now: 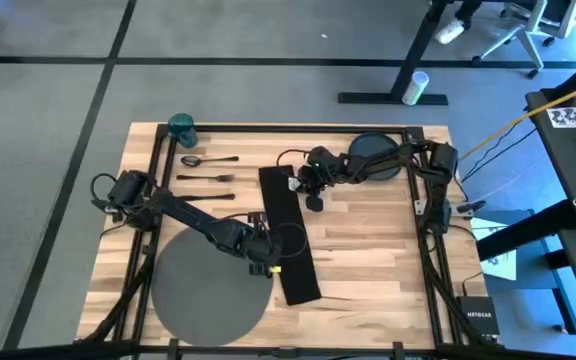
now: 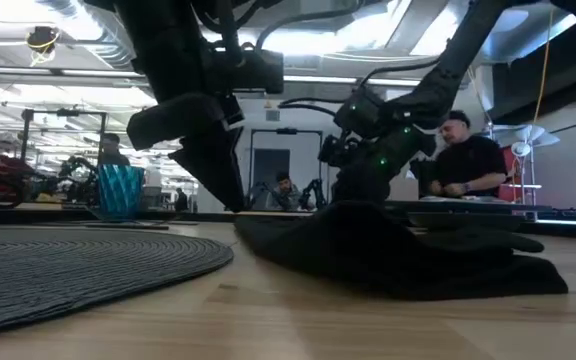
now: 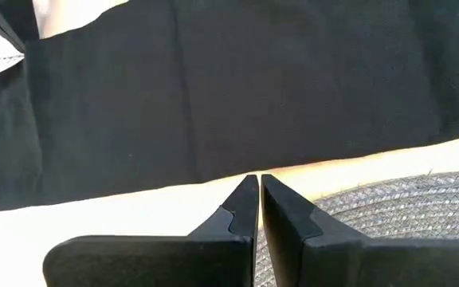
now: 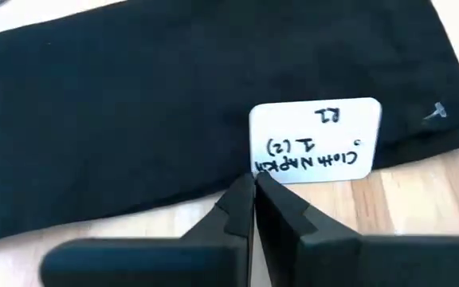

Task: Set table place
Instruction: Fold the black table napkin

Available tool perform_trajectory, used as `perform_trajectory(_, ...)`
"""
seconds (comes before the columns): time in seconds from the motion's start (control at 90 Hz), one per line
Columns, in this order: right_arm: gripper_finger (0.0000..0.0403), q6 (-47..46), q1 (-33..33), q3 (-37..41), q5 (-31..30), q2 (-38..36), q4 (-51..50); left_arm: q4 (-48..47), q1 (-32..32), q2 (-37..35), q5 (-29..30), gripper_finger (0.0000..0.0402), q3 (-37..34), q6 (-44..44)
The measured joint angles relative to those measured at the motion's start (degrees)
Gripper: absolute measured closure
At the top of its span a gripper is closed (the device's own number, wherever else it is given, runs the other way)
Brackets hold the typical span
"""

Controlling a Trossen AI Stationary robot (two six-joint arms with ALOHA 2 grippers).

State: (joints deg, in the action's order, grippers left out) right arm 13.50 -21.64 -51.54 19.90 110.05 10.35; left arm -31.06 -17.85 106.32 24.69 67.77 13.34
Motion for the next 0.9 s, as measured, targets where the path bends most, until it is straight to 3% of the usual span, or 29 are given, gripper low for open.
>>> perform_trajectory(0.422,0.0403,6.3,-0.1,0.0,-11.6,-4.6,-8.8,-1.3,0.0,0.0,0.0,0.0402,0.0,0.0)
perform_trajectory(0.689,0.0403,6.5,-0.1,-2.4,-12.8,-2.1,-6.4,-1.4,0.0,0.0,0.0,0.0402,0.0,0.0)
perform_trajectory(0.9,0.0403,7.9,-0.1,-7.0,-11.5,-0.1,-9.9,-1.4,0.0,0.0,0.0,0.0402,0.0,0.8)
